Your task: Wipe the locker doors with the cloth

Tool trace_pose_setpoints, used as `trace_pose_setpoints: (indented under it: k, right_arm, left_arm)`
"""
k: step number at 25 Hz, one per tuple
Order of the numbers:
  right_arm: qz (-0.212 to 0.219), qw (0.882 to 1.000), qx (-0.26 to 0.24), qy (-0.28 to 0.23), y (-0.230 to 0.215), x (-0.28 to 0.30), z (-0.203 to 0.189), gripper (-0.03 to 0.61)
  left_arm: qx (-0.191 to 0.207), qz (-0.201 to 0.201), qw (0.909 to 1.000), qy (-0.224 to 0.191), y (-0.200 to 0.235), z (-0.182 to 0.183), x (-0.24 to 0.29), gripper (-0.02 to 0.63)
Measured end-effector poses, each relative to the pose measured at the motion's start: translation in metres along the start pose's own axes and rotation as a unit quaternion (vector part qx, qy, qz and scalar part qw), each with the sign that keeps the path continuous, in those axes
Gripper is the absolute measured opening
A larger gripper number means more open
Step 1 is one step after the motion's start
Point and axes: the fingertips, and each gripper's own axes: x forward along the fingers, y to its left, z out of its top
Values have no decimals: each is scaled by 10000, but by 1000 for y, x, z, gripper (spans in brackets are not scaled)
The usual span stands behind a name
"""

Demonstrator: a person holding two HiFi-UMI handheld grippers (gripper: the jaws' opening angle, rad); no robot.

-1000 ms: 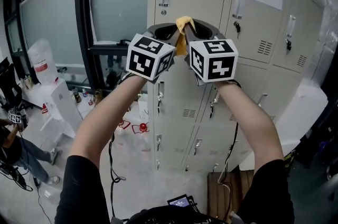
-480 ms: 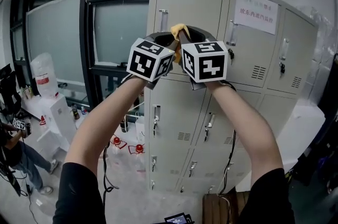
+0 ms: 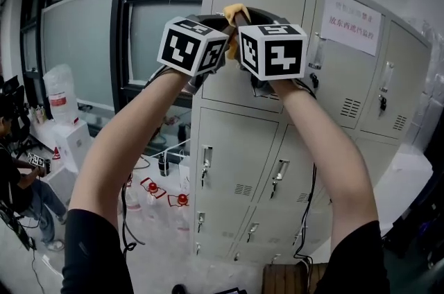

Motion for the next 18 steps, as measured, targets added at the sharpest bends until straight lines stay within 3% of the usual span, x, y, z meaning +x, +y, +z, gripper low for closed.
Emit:
trace_pose_setpoints:
  k: [11,18]
  right_arm:
    - [-325,9985,52,-438,-13,105,46,51]
    - [-636,9961,67,-609,-31,150,69,51]
  left_arm:
    - [171,-79,9986,-485,109,33,37,20]
    - [327,-183,9965,-748,151,58,60,20]
